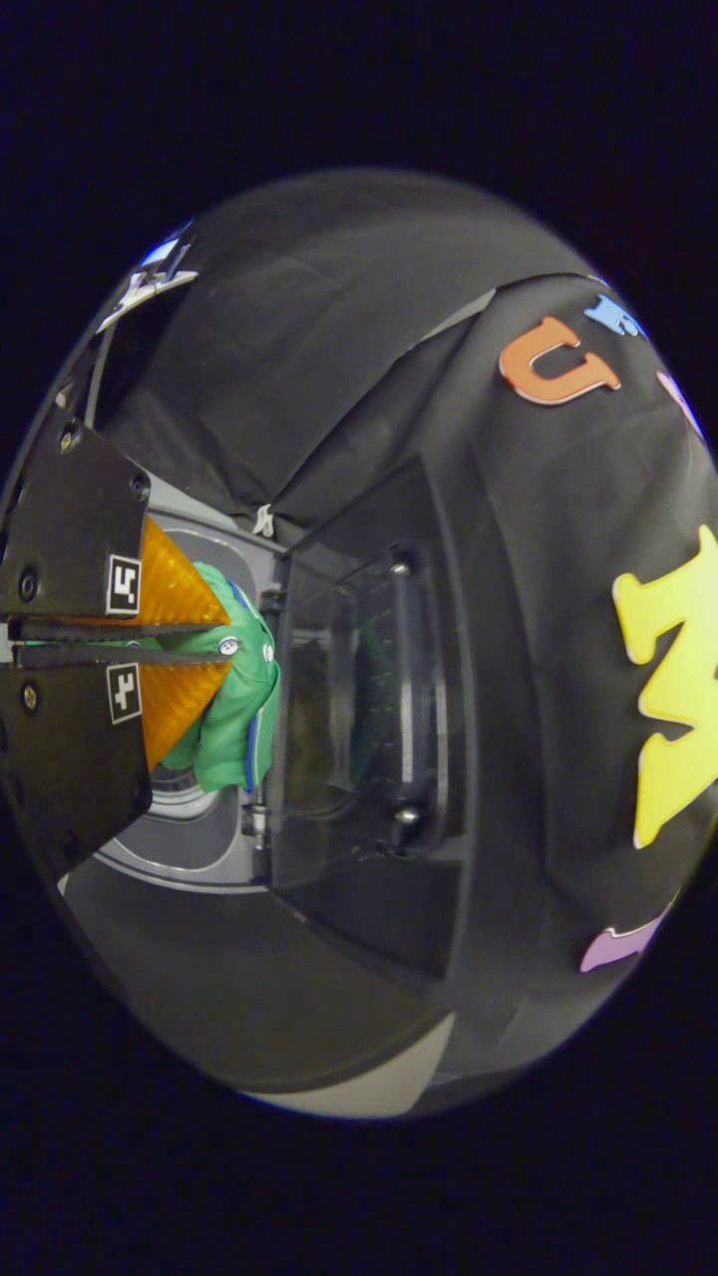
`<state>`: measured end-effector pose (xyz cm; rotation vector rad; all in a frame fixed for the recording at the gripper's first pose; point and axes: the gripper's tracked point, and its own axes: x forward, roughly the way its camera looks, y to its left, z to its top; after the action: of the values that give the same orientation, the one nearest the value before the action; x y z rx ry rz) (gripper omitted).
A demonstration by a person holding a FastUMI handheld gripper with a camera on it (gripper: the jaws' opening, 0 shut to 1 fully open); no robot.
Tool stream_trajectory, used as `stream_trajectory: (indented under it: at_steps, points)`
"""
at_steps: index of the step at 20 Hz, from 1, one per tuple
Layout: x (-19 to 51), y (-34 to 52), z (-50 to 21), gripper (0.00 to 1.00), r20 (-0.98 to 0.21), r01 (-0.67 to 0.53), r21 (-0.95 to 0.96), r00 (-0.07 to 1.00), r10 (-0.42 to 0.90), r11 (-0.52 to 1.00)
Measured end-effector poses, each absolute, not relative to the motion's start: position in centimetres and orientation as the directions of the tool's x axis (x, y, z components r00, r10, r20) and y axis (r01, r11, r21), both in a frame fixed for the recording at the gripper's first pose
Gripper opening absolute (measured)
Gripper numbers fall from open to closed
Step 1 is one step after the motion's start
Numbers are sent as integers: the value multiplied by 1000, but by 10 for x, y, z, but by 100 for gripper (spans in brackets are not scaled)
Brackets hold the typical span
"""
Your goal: Put the clothes into the washing machine and then close the washing machine lid.
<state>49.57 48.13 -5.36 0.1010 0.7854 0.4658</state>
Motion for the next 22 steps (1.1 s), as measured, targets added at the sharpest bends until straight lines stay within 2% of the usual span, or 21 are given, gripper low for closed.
stream_trajectory:
  at_steps: [9, 15, 19, 20, 22]
  points:
    - [495, 464, -160, 5, -810, -249, 224, 490, 323, 942]
    - [496, 462, -159, 5, -814, -231, 194, 504, 288, 953]
    - [497, 463, -158, 12, -806, -224, 197, 517, 288, 954]
    - [499, 462, -153, 14, -799, -228, 182, 533, 279, 956]
    - [502, 457, -158, 47, -797, -223, 158, 546, 258, 962]
